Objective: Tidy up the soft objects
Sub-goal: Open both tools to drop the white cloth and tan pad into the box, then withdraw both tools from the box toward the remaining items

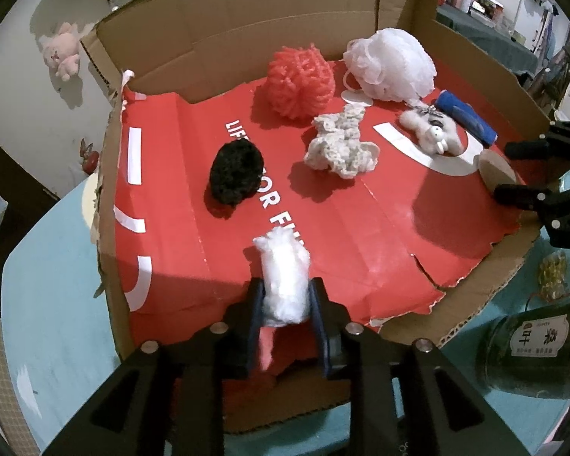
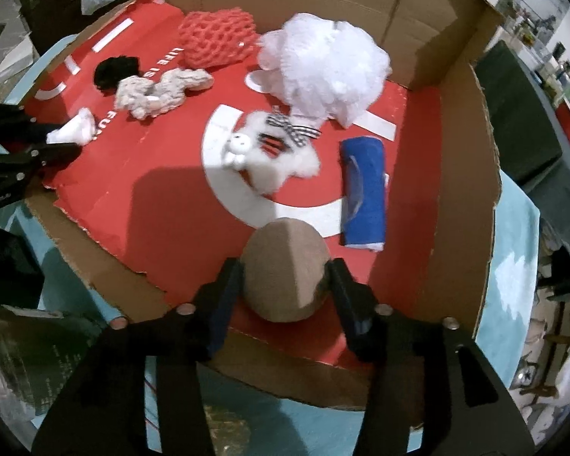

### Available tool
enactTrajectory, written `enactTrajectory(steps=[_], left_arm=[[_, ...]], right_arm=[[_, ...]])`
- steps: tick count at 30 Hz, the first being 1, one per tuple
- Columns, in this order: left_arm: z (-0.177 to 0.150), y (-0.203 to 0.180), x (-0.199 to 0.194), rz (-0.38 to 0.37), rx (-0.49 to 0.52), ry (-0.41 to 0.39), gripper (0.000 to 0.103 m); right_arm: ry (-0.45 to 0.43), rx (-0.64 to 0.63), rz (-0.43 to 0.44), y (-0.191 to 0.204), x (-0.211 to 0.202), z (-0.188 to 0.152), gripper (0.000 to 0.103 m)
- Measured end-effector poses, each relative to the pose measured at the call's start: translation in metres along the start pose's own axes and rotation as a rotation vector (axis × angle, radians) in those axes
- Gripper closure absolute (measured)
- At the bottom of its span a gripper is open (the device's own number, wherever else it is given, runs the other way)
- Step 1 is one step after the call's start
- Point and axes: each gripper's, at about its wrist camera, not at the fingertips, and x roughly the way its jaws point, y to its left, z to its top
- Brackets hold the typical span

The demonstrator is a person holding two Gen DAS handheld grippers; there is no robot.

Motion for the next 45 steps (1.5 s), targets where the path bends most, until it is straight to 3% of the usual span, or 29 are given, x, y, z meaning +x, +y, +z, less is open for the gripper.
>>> enactTrajectory(steps=[7, 9, 13, 19, 23, 25, 31, 37, 45], left_arm=[[-0.002, -0.009, -0.021, 0.006, -0.004, -0.065, 0.047], [-0.003, -0.011, -0.031, 0.005, -0.009, -0.090, 0.044], [-0.011, -0.013, -0.059, -0.011, -0.035, -0.148, 0.039], [-0.038, -0.024, -0.117, -0.022, -0.069, -0.297, 0.024], [-0.061, -0.037, -0.153, -0.017, -0.090, -0.394, 0.011], [-0.073, -0.043, -0.166, -0.016, -0.099, -0.433, 0.006], [-0.115, -0.068, -0.198, -0.001, -0.118, -0.536, 0.003], [-0.152, -0.093, -0.217, 0.025, -0.138, -0.637, 0.000], [-0.192, -0.121, -0.221, 0.077, -0.171, -0.727, 0.000]], right_arm=[[-0.028, 0.011, -0.007, 0.001, -0.017, -0.001, 0.047], [-0.046, 0.012, -0.018, -0.001, -0.025, -0.003, 0.041], [-0.087, 0.030, -0.009, -0.005, -0.048, -0.006, 0.040], [-0.190, 0.078, -0.015, -0.003, -0.093, -0.021, 0.029], [-0.275, 0.084, -0.034, 0.008, -0.133, -0.045, 0.028], [-0.316, 0.084, -0.043, 0.016, -0.149, -0.056, 0.021], [-0.446, 0.096, -0.029, 0.044, -0.194, -0.102, 0.017], [-0.572, 0.117, -0.073, 0.078, -0.224, -0.153, 0.012], [-0.728, 0.181, -0.140, 0.111, -0.236, -0.206, 0.009]])
